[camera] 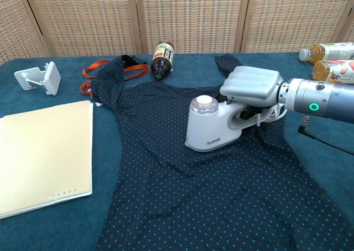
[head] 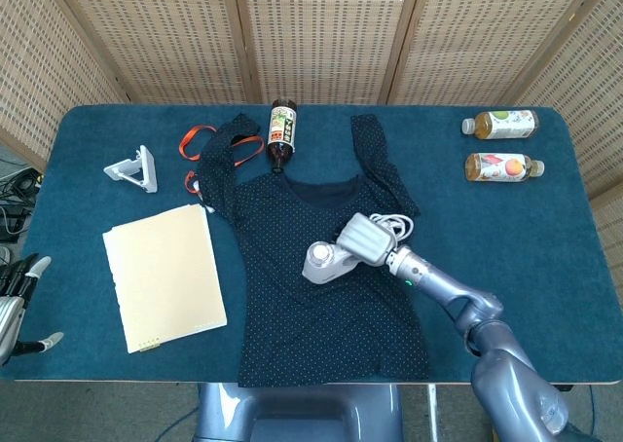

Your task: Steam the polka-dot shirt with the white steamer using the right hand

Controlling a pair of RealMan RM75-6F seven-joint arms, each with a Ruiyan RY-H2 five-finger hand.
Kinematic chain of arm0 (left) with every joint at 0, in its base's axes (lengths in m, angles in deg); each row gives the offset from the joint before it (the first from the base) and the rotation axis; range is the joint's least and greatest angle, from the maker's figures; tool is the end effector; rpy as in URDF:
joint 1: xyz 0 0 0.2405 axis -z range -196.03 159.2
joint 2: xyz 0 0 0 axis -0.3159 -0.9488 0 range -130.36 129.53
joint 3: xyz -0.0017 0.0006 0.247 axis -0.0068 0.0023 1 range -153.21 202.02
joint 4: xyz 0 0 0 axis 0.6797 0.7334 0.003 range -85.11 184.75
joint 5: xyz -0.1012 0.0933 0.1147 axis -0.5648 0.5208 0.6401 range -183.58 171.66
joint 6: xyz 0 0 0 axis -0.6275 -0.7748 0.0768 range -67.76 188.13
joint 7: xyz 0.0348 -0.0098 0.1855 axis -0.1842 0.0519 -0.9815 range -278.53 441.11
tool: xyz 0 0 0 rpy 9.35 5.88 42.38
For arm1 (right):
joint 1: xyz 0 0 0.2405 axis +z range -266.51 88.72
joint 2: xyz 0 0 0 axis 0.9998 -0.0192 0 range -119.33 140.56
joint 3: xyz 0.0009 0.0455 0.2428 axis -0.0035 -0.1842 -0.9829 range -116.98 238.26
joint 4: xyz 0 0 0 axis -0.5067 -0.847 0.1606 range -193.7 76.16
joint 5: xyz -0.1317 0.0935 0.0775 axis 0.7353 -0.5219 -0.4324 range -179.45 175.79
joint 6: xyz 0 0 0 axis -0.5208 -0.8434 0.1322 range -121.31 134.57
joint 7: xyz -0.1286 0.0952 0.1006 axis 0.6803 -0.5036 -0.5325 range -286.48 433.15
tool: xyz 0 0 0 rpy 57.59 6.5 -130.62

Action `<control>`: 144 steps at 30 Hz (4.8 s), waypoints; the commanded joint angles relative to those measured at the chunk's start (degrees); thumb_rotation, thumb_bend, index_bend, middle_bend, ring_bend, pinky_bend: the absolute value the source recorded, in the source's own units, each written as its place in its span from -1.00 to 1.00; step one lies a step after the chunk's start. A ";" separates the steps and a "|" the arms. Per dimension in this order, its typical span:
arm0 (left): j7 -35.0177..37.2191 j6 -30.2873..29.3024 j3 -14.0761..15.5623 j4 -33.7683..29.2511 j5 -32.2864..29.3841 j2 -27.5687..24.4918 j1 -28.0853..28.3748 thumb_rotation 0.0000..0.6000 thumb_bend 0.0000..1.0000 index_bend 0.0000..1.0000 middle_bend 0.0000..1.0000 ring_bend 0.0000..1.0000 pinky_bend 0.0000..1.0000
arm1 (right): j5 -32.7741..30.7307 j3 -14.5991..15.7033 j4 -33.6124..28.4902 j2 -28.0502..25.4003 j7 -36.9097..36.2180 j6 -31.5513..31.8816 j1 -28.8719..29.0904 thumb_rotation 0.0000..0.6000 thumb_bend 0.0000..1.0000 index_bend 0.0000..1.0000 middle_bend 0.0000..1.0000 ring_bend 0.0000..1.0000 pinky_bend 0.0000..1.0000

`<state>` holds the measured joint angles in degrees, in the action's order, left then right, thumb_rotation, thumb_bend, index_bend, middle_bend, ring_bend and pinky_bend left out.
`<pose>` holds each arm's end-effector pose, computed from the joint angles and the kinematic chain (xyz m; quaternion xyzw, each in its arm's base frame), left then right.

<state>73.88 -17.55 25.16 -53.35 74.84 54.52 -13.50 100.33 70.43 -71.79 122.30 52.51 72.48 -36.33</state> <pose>-0.2962 0.2055 0.1880 -0.6238 -0.4307 -0.2859 0.5862 -0.1295 -0.4166 -0.0521 0.8726 -0.0521 0.3391 0.3478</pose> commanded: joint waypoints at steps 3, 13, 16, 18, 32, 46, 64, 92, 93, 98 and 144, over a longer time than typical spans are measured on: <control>-0.42 -0.01 0.09 -0.15 0.20 0.17 0.06 1.00 -1.00 -1.00 -1.00 -1.00 -1.00 | -0.47 0.16 1.64 -1.20 -0.15 -1.30 -1.38 1.00 1.00 0.75 0.36 0.32 0.81; -0.62 -0.42 0.22 -0.45 0.52 0.16 -0.10 1.00 -1.00 -1.00 -1.00 -1.00 -1.00 | -1.22 0.15 3.90 -2.51 0.06 -3.35 -3.48 1.00 1.00 0.75 0.36 0.32 0.81; -0.70 -0.53 0.21 -0.64 0.54 0.12 -0.13 1.00 -1.00 -1.00 -1.00 -1.00 -1.00 | -1.60 -0.15 3.86 -2.66 -0.18 -3.59 -3.48 1.00 1.00 0.75 0.36 0.32 0.81; -0.66 -0.58 0.21 -0.72 0.59 0.06 -0.12 1.00 -1.00 -1.00 -1.00 -1.00 -1.00 | -1.67 -0.21 3.63 -2.68 -0.33 -3.45 -3.39 1.00 1.00 0.75 0.36 0.32 0.81; 0.22 -0.79 0.30 -0.49 0.98 -0.21 -0.20 1.00 -1.00 -1.00 -1.00 -1.00 -1.00 | 1.05 1.33 -1.41 -0.76 -0.61 3.46 -0.90 1.00 1.00 0.75 0.36 0.32 0.81; 0.65 -0.64 0.34 -0.37 1.05 -0.39 -0.13 1.00 -1.00 -1.00 -1.00 -1.00 -1.00 | 4.26 3.24 -7.41 -1.41 2.55 7.97 0.63 1.00 1.00 0.75 0.36 0.32 0.81; 0.00 -0.62 0.50 -0.57 1.32 -0.16 -0.08 1.00 -1.00 -1.00 -1.00 -1.00 -1.00 | 2.95 3.89 -3.65 -6.63 1.13 7.15 -4.92 1.00 1.00 0.75 0.36 0.32 0.81; -0.31 -1.03 0.82 -1.21 2.14 -0.32 -0.22 1.00 -1.00 -1.00 -1.00 -1.00 -1.00 | 5.37 5.23 -4.66 -5.03 -0.26 12.38 -5.22 1.00 1.00 0.75 0.36 0.32 0.81; -0.25 -0.98 0.83 -1.17 2.14 -0.31 -0.20 1.00 -1.00 -1.00 -1.00 -1.00 -1.00 | 5.61 5.26 -5.27 -4.89 0.21 12.80 -4.96 1.00 1.00 0.75 0.36 0.32 0.81; -0.13 -0.89 0.82 -1.11 2.13 -0.33 -0.15 1.00 -1.00 -1.00 -1.00 -1.00 -1.00 | 6.93 5.58 -8.49 -4.67 2.23 14.58 -3.77 1.00 1.00 0.75 0.36 0.32 0.81; -0.69 -1.35 1.46 -1.68 3.51 -0.26 -0.37 1.00 -1.00 -1.00 -1.00 -1.00 -1.00 | 3.14 4.61 1.13 -9.41 -2.46 13.15 -14.09 1.00 1.00 0.75 0.36 0.32 0.81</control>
<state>73.16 -18.87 26.60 -55.03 78.31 54.30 -13.84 103.53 75.11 -70.60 112.88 50.08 85.58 -50.46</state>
